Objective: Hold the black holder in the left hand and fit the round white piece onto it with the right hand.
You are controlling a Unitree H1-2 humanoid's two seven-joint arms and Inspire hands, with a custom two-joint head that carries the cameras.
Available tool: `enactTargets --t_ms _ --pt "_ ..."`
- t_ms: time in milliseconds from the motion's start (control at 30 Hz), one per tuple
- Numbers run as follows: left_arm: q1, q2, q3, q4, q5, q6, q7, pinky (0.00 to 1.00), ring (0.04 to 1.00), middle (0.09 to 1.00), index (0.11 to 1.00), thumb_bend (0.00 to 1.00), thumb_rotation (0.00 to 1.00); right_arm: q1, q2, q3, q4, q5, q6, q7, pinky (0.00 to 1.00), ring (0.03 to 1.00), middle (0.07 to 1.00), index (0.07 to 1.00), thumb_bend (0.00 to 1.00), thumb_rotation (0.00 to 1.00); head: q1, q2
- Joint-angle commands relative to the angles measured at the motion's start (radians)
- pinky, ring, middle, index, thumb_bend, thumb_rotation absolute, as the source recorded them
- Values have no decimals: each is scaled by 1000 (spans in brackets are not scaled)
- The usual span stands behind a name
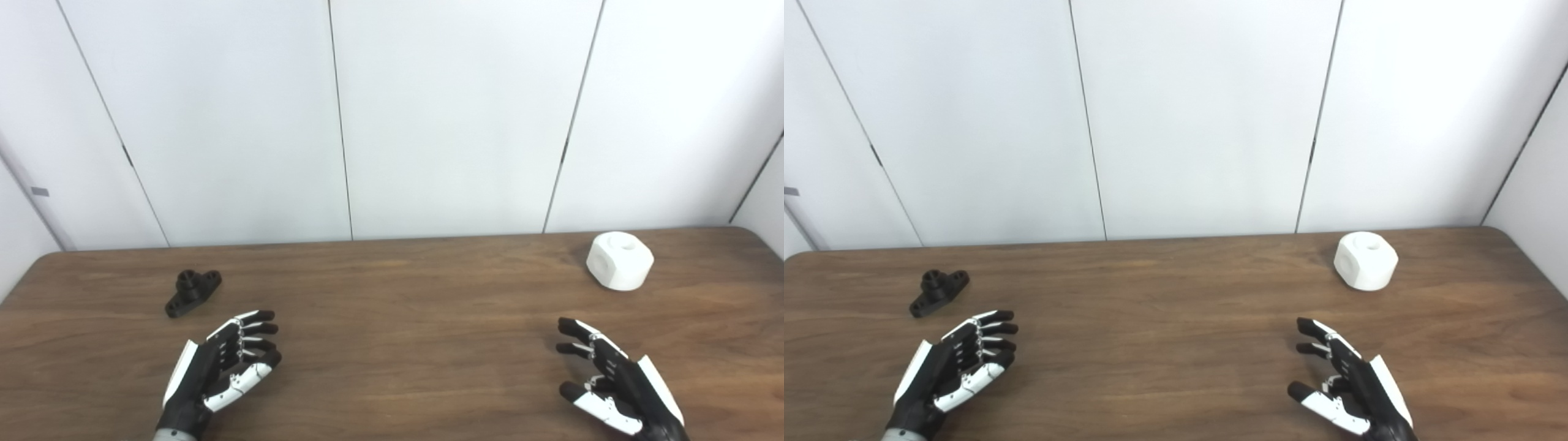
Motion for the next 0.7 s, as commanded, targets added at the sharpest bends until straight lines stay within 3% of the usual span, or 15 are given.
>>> enactTargets --t_ms 0,233,400,567,667 --pt "0 1 -9 27 4 -32 11 499 639 727 771 732 434 2 -15 6 24 -14 38 13 623 779 863 842 937 671 2 7" --pt "-4 -6 -12 20 10 -32 15 498 645 728 771 683 400 -3 -19 -4 32 0 25 16 613 781 858 842 945 659 13 19" --pt "-10 -5 -11 38 10 -45 15 489 632 724 772 730 427 -6 -23 -2 37 -9 21 18 618 782 858 845 935 669 13 19" --pt "-8 -3 -11 31 16 -36 16 493 636 720 773 703 413 -6 -23 -3 38 -6 18 18 604 773 854 841 943 667 38 14" --pt "-2 -20 3 31 27 -99 52 509 631 715 747 706 339 -3 -20 -5 39 8 9 21 597 781 860 845 926 656 77 -1"
